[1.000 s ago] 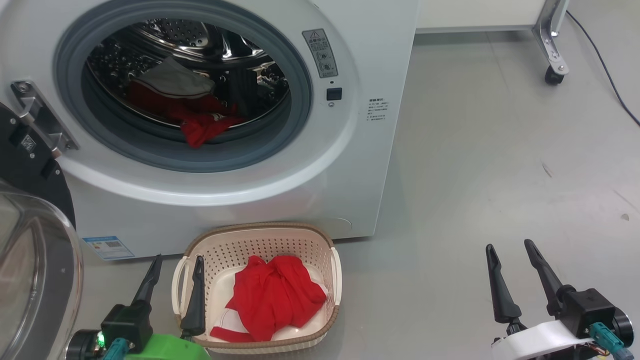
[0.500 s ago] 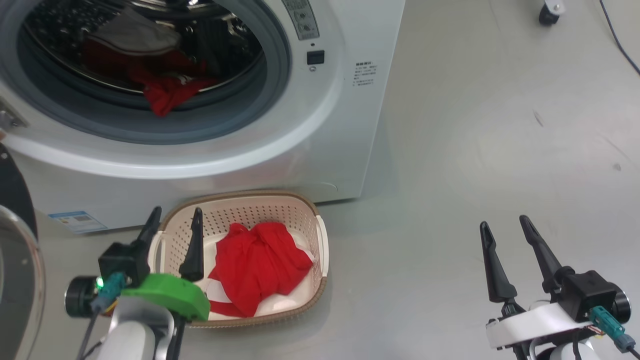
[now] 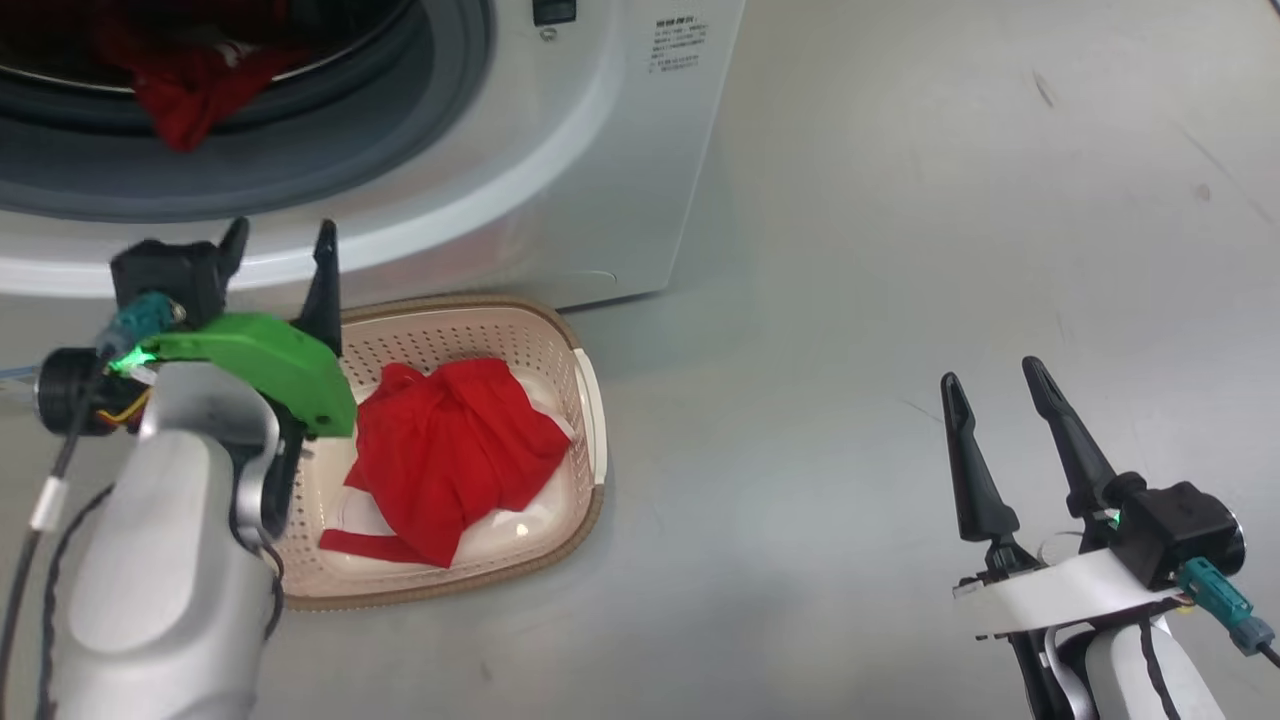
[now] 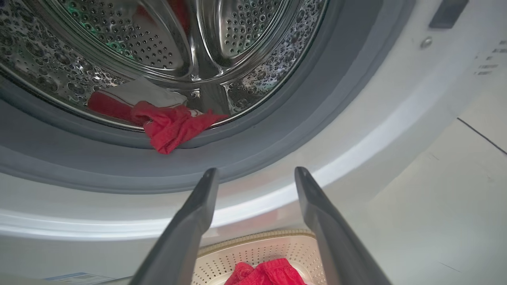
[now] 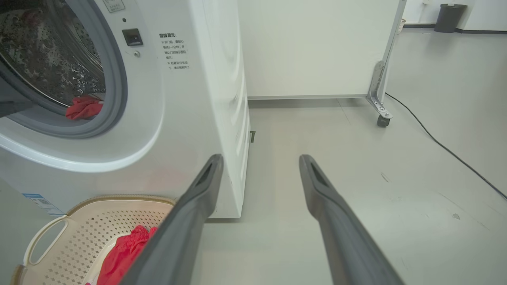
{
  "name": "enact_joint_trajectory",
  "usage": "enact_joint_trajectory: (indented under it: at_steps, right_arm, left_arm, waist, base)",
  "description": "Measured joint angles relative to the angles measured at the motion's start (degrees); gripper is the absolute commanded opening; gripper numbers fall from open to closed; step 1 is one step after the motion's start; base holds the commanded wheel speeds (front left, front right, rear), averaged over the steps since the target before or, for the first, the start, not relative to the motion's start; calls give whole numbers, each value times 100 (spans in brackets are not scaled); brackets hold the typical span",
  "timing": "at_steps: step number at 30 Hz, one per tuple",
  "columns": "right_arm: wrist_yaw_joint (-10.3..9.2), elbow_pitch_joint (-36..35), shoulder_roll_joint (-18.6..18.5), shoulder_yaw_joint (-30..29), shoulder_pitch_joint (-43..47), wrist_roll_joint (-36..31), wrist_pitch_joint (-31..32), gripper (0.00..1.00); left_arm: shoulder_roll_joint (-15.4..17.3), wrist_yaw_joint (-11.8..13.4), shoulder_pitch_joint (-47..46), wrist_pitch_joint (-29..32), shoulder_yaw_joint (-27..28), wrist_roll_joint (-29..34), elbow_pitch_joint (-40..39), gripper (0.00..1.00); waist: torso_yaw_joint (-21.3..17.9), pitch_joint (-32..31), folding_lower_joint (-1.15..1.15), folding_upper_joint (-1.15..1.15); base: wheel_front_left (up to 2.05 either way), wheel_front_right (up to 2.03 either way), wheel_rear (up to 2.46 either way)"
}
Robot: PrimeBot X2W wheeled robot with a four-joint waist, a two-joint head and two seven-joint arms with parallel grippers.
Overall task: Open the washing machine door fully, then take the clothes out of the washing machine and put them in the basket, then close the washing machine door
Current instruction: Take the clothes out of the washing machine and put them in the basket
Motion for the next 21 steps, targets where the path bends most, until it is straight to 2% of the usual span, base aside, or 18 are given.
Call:
enact_joint_trajectory:
  at_steps: [10,21]
  right_arm:
    - [27,44,38,76,-435,156,-25,100]
    - [34,222,71,210,-760,383,-53,100]
  left_arm:
    - [396,-15,-1339,1026,154,-31,467,100]
    - [1243,-27,-2540,1889,241,269,751,100]
  waist:
    - [-320,703,0,0]
    - [-688,1253,1,0]
  base:
    - [0,0,0]
    - [0,0,0]
